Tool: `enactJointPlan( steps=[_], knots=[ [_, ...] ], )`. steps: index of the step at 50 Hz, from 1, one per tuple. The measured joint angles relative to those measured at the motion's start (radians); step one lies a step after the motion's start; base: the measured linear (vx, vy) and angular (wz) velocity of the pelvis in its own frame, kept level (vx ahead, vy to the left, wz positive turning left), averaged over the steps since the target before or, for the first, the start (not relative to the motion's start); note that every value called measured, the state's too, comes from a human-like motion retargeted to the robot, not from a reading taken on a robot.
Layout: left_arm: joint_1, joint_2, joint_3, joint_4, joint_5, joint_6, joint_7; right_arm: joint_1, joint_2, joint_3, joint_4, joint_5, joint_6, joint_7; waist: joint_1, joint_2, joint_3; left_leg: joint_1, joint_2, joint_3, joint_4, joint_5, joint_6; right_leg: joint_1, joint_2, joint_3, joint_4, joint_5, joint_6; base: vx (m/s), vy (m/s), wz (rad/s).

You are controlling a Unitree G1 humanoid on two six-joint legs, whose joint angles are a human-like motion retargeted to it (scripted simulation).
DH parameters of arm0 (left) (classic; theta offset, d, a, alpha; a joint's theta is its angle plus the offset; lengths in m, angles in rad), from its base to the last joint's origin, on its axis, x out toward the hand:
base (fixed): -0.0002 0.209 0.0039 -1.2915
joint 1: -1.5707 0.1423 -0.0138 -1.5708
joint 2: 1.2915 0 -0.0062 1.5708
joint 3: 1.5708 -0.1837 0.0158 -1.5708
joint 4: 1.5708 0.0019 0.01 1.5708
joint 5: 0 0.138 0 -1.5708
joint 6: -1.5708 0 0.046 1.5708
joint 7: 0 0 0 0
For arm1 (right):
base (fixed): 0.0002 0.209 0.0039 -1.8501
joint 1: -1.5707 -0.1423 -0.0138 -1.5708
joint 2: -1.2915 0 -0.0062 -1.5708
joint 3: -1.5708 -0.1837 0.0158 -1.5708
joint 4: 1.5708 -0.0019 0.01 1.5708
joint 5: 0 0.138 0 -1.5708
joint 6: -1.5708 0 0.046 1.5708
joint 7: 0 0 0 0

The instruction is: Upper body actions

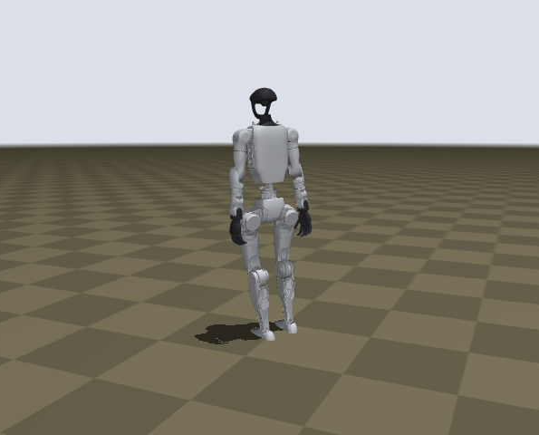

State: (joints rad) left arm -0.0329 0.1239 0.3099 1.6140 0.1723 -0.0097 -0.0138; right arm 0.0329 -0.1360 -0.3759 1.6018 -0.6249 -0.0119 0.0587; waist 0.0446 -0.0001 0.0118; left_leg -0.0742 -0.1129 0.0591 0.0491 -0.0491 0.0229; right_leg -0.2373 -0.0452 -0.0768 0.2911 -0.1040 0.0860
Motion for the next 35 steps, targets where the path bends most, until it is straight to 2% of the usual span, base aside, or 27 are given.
enactJointPlan(
  steps=[2, 3, 5, 8, 15, 18, 22, 25, 28, 35],
  knots=[
    [0.023, 0.012, 0.009, 0.023, 0.007, 0.007, 0.009, -0.002, 0.004, 0.000, -0.009, 0.010, -0.006, 0.002, 0.006, -0.019, 0.005, 0.027, -0.025, -0.027, -0.014, 0.001, -0.002, 0.032, -0.003, -0.025, -0.085, 0.035, -0.033, 0.14, -0.10, 0.76],
    [0.035, 0.023, 0.017, 0.038, 0.014, 0.011, 0.015, -0.003, 0.008, 0.003, -0.011, 0.016, -0.008, 0.008, 0.011, -0.031, 0.003, 0.042, -0.036, -0.037, -0.024, 0.003, -0.004, 0.056, 0.004, 0.012, -0.099, 0.013, -0.026, 0.18, -0.10, 0.52],
    [0.061, 0.040, 0.027, 0.058, 0.031, 0.026, 0.021, -0.004, 0.013, 0.001, -0.011, 0.023, -0.009, 0.021, 0.040, -0.047, -0.014, 0.056, -0.051, -0.044, -0.038, 0.001, -0.004, 0.085, -0.035, -0.182, -0.113, -0.007, -0.056, 0.14, -0.08, 0.33],
    [0.083, 0.028, 0.027, 0.084, 0.029, 0.042, 0.046, -0.014, 0.017, -0.029, -0.022, 0.027, -0.003, 0.036, 0.088, -0.037, -0.042, 0.046, -0.040, -0.070, -0.031, -0.007, -0.011, 0.084, -0.035, -0.152, -0.130, 0.009, -0.024, 0.04, -0.03, 0.39],
    [0.163, -0.015, 0.056, 0.063, 0.022, 0.028, -0.013, -0.037, 0.020, 0.020, -0.078, 0.010, -0.017, 0.032, 0.044, -0.024, -0.089, 0.038, -0.038, -0.127, -0.009, -0.035, -0.022, 0.165, -0.003, -0.253, -0.251, 0.035, -0.053, 0.03, -0.01, 0.43],
    [0.174, -0.022, 0.044, 0.040, 0.063, 0.023, -0.003, -0.046, 0.026, 0.030, -0.080, 0.029, -0.023, 0.050, 0.053, -0.020, -0.097, 0.036, -0.026, -0.131, -0.003, -0.040, -0.039, 0.154, 0.005, -0.238, -0.234, 0.029, -0.063, -0.06, -0.04, 0.04],
    [0.159, -0.022, 0.011, 0.006, 0.086, 0.019, -0.005, -0.048, 0.039, 0.046, -0.088, 0.042, -0.035, 0.053, 0.054, -0.016, -0.096, 0.026, -0.008, -0.134, 0.005, -0.043, -0.058, 0.160, 0.021, -0.271, -0.235, 0.023, -0.080, -0.14, -0.09, 0.32],
    [0.135, -0.024, 0.000, -0.038, 0.093, 0.019, -0.023, -0.039, 0.044, 0.075, -0.088, 0.047, -0.057, -0.006, 0.044, -0.010, -0.089, 0.005, 0.003, -0.153, 0.021, -0.042, -0.074, 0.166, 0.031, -0.296, -0.245, 0.021, -0.089, -0.18, -0.10, 0.58],
    [0.102, -0.031, -0.003, -0.091, 0.077, 0.011, -0.040, -0.032, 0.049, 0.087, -0.083, 0.046, -0.059, -0.056, 0.050, -0.015, -0.074, -0.017, 0.005, -0.175, 0.028, -0.039, -0.087, 0.173, 0.038, -0.341, -0.268, 0.024, -0.105, -0.25, -0.13, 0.67],
    [0.024, -0.063, -0.034, -0.180, 0.021, -0.012, -0.061, -0.039, 0.036, 0.080, -0.048, 0.032, -0.037, -0.055, 0.073, -0.010, -0.021, -0.070, 0.004, -0.211, 0.006, 0.018, -0.111, 0.174, 0.032, -0.488, -0.305, 0.027, -0.124, -0.29, -0.10, 0.95]
  ],
)
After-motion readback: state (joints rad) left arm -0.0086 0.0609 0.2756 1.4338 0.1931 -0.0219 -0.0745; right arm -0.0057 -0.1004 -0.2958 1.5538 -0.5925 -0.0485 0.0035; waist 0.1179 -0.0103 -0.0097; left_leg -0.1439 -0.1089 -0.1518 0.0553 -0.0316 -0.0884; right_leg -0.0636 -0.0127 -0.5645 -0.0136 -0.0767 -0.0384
